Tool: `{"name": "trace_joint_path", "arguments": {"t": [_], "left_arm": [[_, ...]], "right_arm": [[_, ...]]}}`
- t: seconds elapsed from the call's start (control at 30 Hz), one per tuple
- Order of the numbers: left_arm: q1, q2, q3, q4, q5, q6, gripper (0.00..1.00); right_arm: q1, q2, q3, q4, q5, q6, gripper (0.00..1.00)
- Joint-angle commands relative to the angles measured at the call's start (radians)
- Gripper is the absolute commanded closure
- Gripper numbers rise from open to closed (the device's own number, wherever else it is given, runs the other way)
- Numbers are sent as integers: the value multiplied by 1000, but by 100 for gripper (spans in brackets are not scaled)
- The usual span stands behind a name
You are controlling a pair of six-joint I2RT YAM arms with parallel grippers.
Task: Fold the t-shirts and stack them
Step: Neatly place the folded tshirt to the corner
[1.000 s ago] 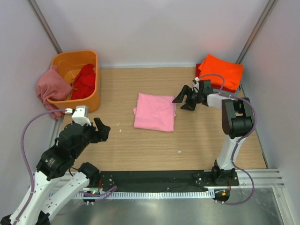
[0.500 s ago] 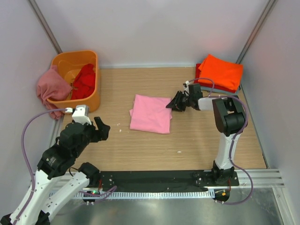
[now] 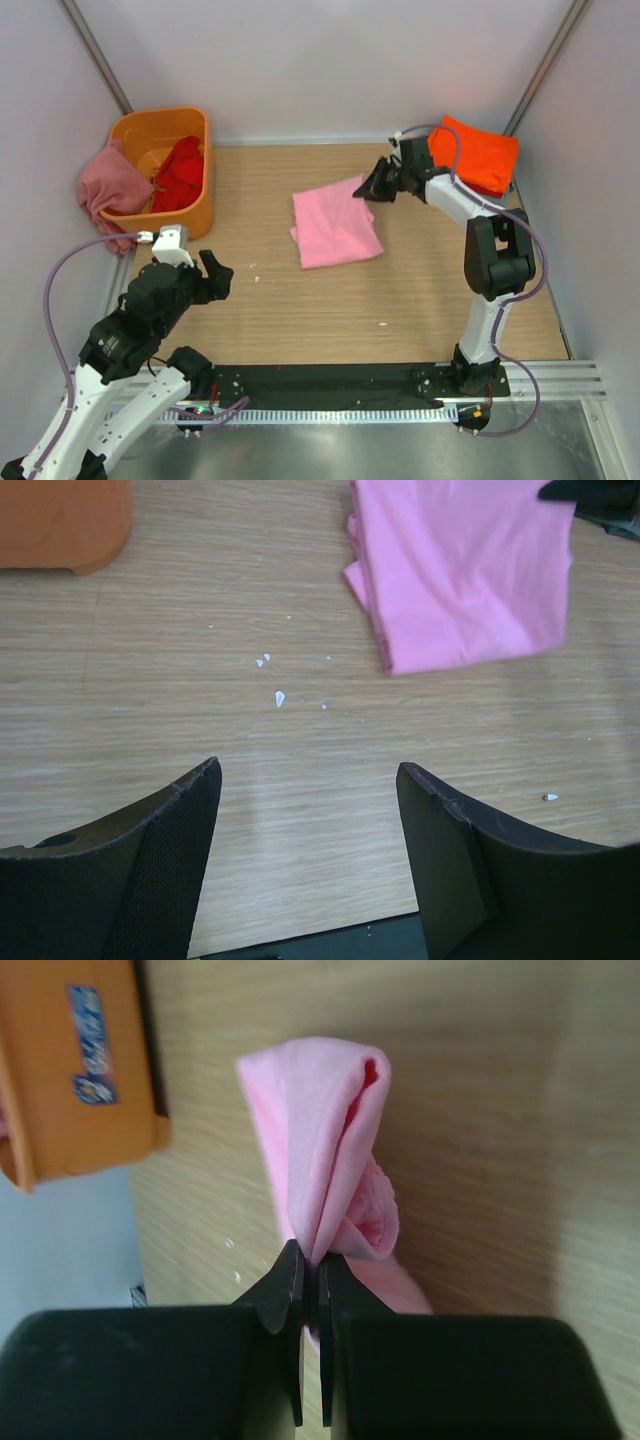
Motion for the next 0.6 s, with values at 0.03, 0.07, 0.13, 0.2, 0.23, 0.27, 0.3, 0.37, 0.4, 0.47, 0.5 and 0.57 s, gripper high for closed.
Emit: {"name": "trace_joint_path", "arguments": {"t": [0.03,0.07,0.13,0.2,0.23,0.27,0.3,0.37,0.4,0.47,0.5,0.57], "left_arm": [[-2,-26,-6,39,-27,6,28],[-2,-29,-7,39,-28,4,27],[-2,-35,-9,39,-33,4,28],[-2,-42,-9,38,-34,4,27],[-2,-43,-10,41,-36,4,27],[-2,-43,-10,41,-36,4,27],[-2,-43,-10,39,-36,6,27],[-1,-38,-10,41,-33,6,27],[-1,-35,-10,41,-33,7,27],[-1,-30,-9,41,-31,7,27],[-1,-30,-9,41,-31,7,27],[-1,-30,-10,41,-33,7,27]], "right_arm": [[-53,-63,261,-222,82,-89,99],[-64,-51,321,-255,83,-93,99],[-90,-11,381,-289,86,-100,98],[-107,16,468,-338,101,-110,99],[-122,44,499,-352,105,-115,99],[-130,58,564,-387,115,-122,99],[-137,72,600,-406,119,-126,98],[-154,121,715,-464,132,-135,99],[-159,136,756,-484,136,-145,98],[-174,185,874,-541,145,-149,99],[-180,202,913,-559,148,-147,98],[-192,225,1008,-594,155,-144,98]]}}
